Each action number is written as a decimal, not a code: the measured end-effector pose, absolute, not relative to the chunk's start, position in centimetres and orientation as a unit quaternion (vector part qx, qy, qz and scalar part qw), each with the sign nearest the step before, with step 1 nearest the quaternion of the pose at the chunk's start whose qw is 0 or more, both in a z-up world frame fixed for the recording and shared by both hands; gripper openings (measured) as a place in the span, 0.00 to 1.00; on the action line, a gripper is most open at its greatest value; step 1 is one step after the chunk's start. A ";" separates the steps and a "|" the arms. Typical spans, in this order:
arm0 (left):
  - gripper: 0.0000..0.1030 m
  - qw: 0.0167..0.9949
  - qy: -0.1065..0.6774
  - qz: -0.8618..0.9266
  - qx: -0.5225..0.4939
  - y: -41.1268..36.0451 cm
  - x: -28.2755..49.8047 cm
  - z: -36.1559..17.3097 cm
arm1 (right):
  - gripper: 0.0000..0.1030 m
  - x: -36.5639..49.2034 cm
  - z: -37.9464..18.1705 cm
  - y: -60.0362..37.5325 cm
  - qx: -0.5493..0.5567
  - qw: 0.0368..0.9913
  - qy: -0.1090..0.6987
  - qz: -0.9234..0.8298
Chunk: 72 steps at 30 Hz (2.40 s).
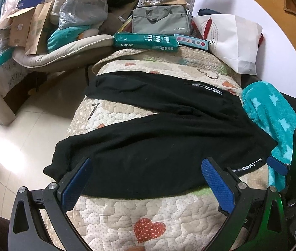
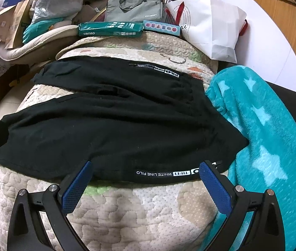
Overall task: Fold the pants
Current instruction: 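Position both grippers open above the black pants' waistband edge, then grasp the waistband with the left gripper while the right gripper grasps it too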
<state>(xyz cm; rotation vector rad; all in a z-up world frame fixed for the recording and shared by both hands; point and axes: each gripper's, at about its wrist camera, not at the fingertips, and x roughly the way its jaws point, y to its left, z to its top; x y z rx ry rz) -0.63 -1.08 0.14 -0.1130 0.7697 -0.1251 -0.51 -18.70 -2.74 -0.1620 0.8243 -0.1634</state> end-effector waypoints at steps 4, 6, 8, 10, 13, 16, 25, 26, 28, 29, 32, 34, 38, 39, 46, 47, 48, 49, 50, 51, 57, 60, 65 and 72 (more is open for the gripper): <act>1.00 0.923 0.376 -0.061 -0.053 -0.9 -0.6 0.1 | 1.00 -0.4 -2.9 -18.8 -0.077 0.908 0.403 -0.080; 1.00 0.923 0.377 -0.061 -0.054 -0.8 -0.7 0.1 | 1.00 -0.4 -3.0 -18.8 -0.077 0.908 0.404 -0.080; 1.00 0.922 0.379 -0.060 -0.052 -0.7 -0.7 0.0 | 1.00 -0.4 -3.0 -18.7 -0.079 0.907 0.405 -0.081; 1.00 0.921 0.381 -0.060 -0.052 -0.6 -0.7 -0.1 | 1.00 -0.4 -3.1 -18.7 -0.080 0.907 0.406 -0.081; 1.00 0.920 0.384 -0.058 -0.050 -0.6 -0.6 -0.2 | 1.00 -0.4 -3.2 -18.6 -0.081 0.906 0.407 -0.081; 1.00 0.919 0.387 -0.057 -0.050 -0.7 -0.5 -0.3 | 1.00 -0.4 -3.2 -18.6 -0.081 0.906 0.408 -0.081; 1.00 0.917 0.392 -0.056 -0.051 -0.9 -0.4 -0.5 | 1.00 -0.4 -3.5 -18.5 -0.081 0.905 0.409 -0.081; 1.00 0.916 0.394 -0.056 -0.052 -0.9 -0.3 -0.5 | 1.00 -0.4 -3.5 -18.5 -0.082 0.905 0.409 -0.081; 1.00 0.916 0.395 -0.056 -0.052 -0.9 -0.3 -0.6 | 1.00 -0.4 -3.6 -18.5 -0.082 0.905 0.409 -0.081; 1.00 0.915 0.395 -0.056 -0.052 -1.0 -0.3 -0.6 | 1.00 -0.4 -3.6 -18.5 -0.082 0.905 0.409 -0.081; 1.00 0.915 0.395 -0.056 -0.052 -0.9 -0.3 -0.6 | 1.00 -0.4 -3.6 -18.4 -0.082 0.905 0.409 -0.081; 1.00 0.915 0.396 -0.057 -0.052 -0.9 -0.3 -0.6 | 1.00 -0.4 -3.6 -18.4 -0.082 0.905 0.410 -0.081; 1.00 0.915 0.396 -0.057 -0.053 -0.9 -0.3 -0.8 | 1.00 -0.4 -3.7 -18.3 -0.083 0.904 0.411 -0.080; 1.00 0.915 0.396 -0.057 -0.053 -0.9 -0.3 -0.8 | 1.00 -0.4 -3.7 -18.3 -0.083 0.904 0.412 -0.080; 1.00 0.915 0.397 -0.057 -0.052 -0.9 -0.2 -0.9 | 1.00 -0.4 -3.9 -18.3 -0.083 0.903 0.413 -0.080; 1.00 0.915 0.397 -0.056 -0.052 -0.9 -0.2 -0.9 | 1.00 -0.3 -3.9 -18.3 -0.083 0.903 0.414 -0.080; 1.00 0.915 0.397 -0.056 -0.052 -0.9 -0.2 -0.9 | 1.00 -0.3 -3.9 -18.3 -0.083 0.903 0.414 -0.080; 1.00 0.915 0.397 -0.055 -0.050 -0.9 -0.2 -1.0 | 1.00 -0.3 -3.9 -18.3 -0.083 0.902 0.415 -0.080; 1.00 0.915 0.397 -0.054 -0.047 -1.0 -0.1 -1.2 | 1.00 -0.3 -3.9 -18.4 -0.082 0.902 0.415 -0.080; 1.00 0.915 0.399 -0.052 -0.045 -0.9 0.0 -1.4 | 1.00 -0.3 -3.9 -18.4 -0.082 0.902 0.416 -0.080; 1.00 0.906 0.421 -0.038 -0.034 -1.0 0.9 -3.1 | 1.00 -0.2 -4.1 -18.6 -0.079 0.900 0.421 -0.080; 1.00 0.899 0.437 -0.028 -0.028 -1.0 1.5 -4.1 | 1.00 -0.1 -4.1 -18.8 -0.074 0.899 0.425 -0.080; 1.00 0.884 0.467 -0.003 -0.018 -0.7 2.5 -6.1 | 1.00 0.0 -4.1 -19.2 -0.064 0.896 0.431 -0.080; 1.00 0.869 0.494 0.008 -0.021 0.2 2.9 -8.5 | 1.00 0.1 -4.0 -19.7 -0.044 0.895 0.437 -0.074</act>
